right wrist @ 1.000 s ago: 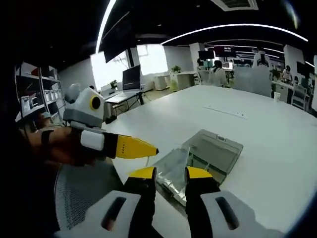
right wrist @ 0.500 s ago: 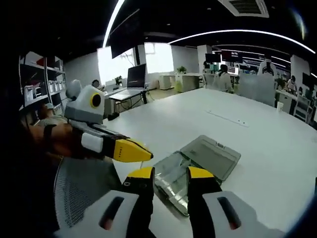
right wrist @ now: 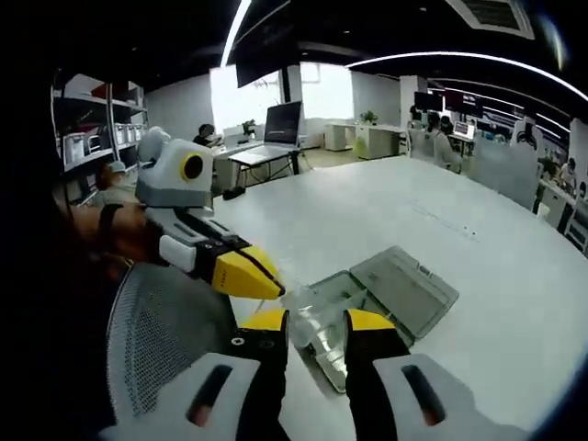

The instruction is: Insert the divider into the dual guide fixture by aligning both edges with the guide slots and pushing it downward to the bottom, including one-sided entry, uneven engagement, binding, and posture correction.

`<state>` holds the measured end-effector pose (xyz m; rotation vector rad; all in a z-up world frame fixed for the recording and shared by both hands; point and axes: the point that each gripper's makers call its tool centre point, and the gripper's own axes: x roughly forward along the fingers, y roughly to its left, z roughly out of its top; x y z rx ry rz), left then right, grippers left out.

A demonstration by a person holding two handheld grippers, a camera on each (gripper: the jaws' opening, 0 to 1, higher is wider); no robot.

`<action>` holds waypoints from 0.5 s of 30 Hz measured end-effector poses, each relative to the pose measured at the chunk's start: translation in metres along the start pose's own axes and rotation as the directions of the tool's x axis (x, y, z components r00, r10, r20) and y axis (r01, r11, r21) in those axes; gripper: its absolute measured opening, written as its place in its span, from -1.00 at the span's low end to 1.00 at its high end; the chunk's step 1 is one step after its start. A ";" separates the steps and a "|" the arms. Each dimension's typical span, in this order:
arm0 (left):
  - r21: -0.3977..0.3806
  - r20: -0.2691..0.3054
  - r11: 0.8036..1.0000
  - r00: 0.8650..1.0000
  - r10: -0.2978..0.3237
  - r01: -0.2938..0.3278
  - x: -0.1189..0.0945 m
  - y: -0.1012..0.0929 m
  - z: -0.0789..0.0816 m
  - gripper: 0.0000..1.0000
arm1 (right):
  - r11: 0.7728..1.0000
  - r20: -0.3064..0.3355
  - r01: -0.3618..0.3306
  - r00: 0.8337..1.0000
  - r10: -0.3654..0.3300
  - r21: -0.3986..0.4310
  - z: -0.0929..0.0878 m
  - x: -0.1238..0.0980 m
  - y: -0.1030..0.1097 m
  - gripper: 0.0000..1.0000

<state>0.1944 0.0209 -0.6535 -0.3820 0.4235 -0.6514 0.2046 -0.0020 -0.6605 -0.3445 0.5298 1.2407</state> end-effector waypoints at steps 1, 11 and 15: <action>0.008 -0.001 1.000 1.000 -0.001 0.001 0.000 0.000 0.000 -1.00 | 1.000 -0.009 -0.005 1.000 0.005 -0.021 -0.001 0.000 0.000 -0.60; 0.085 -0.064 0.995 0.997 -0.047 0.052 0.000 -0.010 -0.008 -1.00 | 0.992 -0.073 -0.075 0.995 0.068 -0.101 -0.007 0.003 0.011 -0.62; 0.117 -0.095 0.991 0.994 -0.049 0.060 0.000 -0.012 -0.014 -1.00 | 0.988 -0.087 -0.086 0.993 0.075 -0.129 -0.009 0.003 0.012 -0.62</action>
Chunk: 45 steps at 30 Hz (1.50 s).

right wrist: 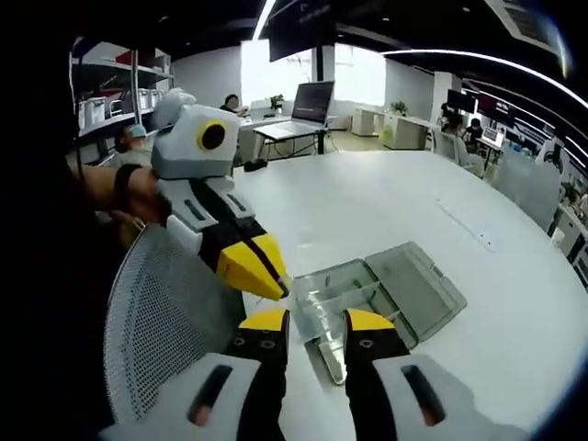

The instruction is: Insert the divider into the dual guide fixture by aligning both edges with the guide slots and pushing it downward to the bottom, including one-sided entry, uneven engagement, binding, and posture correction.

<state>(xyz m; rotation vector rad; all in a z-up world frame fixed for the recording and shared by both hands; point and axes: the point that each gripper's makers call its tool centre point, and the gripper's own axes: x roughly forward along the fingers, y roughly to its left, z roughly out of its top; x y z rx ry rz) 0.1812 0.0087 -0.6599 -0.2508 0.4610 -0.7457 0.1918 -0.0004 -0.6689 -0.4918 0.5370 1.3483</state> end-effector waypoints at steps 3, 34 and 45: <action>0.010 -0.003 1.000 1.000 -0.024 0.024 0.002 -0.005 -0.002 -1.00 | 0.999 -0.018 -0.048 0.999 0.047 -0.012 -0.003 0.001 0.007 -0.66; 0.142 -0.025 0.984 0.994 -0.109 0.111 -0.003 -0.015 -0.003 -0.95 | 0.961 -0.112 -0.262 0.961 0.252 -0.086 -0.014 -0.011 0.030 -1.00; 0.130 0.023 0.986 0.994 -0.107 0.103 -0.003 -0.013 0.003 -0.91 | 0.962 -0.108 -0.268 0.959 0.263 -0.043 -0.009 -0.017 0.028 -1.00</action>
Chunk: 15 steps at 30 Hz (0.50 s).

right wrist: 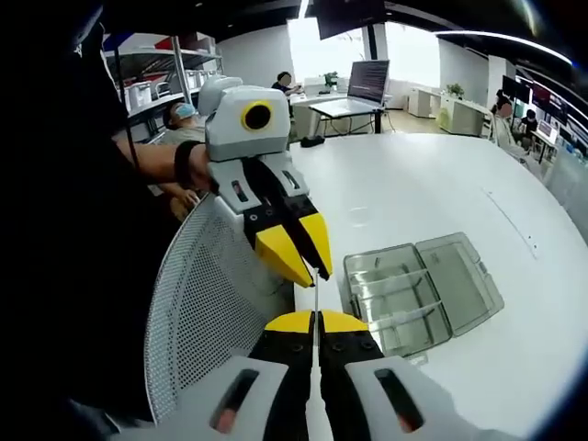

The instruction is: Insert the divider into the dual guide fixture by aligning both edges with the guide slots and pushing it downward to the bottom, including one-sided entry, uneven engagement, binding, and posture correction.

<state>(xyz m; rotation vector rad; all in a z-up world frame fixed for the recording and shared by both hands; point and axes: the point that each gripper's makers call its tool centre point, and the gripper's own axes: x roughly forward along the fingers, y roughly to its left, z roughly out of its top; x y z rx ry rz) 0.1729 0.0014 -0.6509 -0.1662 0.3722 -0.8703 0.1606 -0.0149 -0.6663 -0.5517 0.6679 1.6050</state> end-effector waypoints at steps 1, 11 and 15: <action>-0.011 0.004 1.000 1.000 0.003 -0.003 0.000 0.001 0.001 -0.90 | 1.000 0.002 -0.002 1.000 0.002 -0.006 0.000 0.000 0.000 -1.00; -0.035 0.024 0.998 0.999 0.045 -0.045 0.000 0.008 0.000 -0.65 | 0.999 -0.034 0.025 0.999 -0.026 -0.034 -0.002 -0.003 -0.011 -1.00; -0.029 0.026 0.998 0.998 0.063 -0.063 -0.001 0.011 -0.001 -0.58 | 0.999 -0.049 0.047 0.998 -0.048 -0.028 -0.005 -0.004 -0.019 -1.00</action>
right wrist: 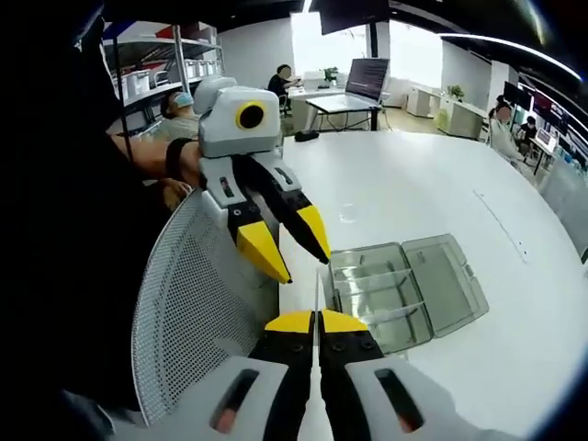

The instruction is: Insert the divider into the dual guide fixture by aligning both edges with the guide slots and pushing it downward to the bottom, including one-sided entry, uneven engagement, binding, and posture correction.

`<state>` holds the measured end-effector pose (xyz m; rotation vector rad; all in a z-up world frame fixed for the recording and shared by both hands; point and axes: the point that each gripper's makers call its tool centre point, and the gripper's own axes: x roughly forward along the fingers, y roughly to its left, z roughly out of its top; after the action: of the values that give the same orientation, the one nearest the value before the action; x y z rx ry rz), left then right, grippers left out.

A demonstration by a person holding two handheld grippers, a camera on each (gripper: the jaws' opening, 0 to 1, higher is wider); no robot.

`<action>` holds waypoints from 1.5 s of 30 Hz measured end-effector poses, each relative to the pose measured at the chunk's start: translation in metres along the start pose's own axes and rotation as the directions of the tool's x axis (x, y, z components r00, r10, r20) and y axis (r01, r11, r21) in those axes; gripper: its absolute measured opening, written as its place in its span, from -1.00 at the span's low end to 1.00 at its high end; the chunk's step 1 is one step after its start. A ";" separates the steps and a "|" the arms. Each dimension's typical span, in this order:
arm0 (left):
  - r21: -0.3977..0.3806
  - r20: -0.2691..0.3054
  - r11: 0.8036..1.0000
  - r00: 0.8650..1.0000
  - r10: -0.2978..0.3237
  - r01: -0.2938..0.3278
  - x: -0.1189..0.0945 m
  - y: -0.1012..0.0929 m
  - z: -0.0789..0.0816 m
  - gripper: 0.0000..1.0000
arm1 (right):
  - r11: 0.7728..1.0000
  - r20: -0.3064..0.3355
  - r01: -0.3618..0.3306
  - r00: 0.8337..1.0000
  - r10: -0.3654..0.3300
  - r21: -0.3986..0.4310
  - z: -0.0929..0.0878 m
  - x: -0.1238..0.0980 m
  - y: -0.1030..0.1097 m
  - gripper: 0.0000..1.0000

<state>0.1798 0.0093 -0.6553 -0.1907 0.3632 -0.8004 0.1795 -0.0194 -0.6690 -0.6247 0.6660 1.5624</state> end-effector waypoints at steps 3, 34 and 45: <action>-0.006 0.009 1.000 1.000 0.024 -0.024 0.000 0.005 -0.001 -0.52 | 1.000 -0.023 0.013 1.000 -0.013 0.002 -0.006 0.000 -0.005 -1.00; -0.008 -0.015 0.996 0.996 0.092 -0.092 -0.003 0.018 -0.010 -0.13 | 0.995 -0.191 0.069 0.978 -0.081 -0.065 -0.022 -0.001 -0.051 -1.00; 0.018 -0.011 0.992 0.992 0.125 -0.125 -0.003 0.018 -0.010 0.01 | 0.994 -0.241 0.062 0.967 -0.081 -0.088 -0.029 0.003 -0.059 -1.00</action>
<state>0.1861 0.0237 -0.6691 -0.1458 0.3758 -0.6814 0.2383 -0.0346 -0.6941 -0.9023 0.7588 1.4628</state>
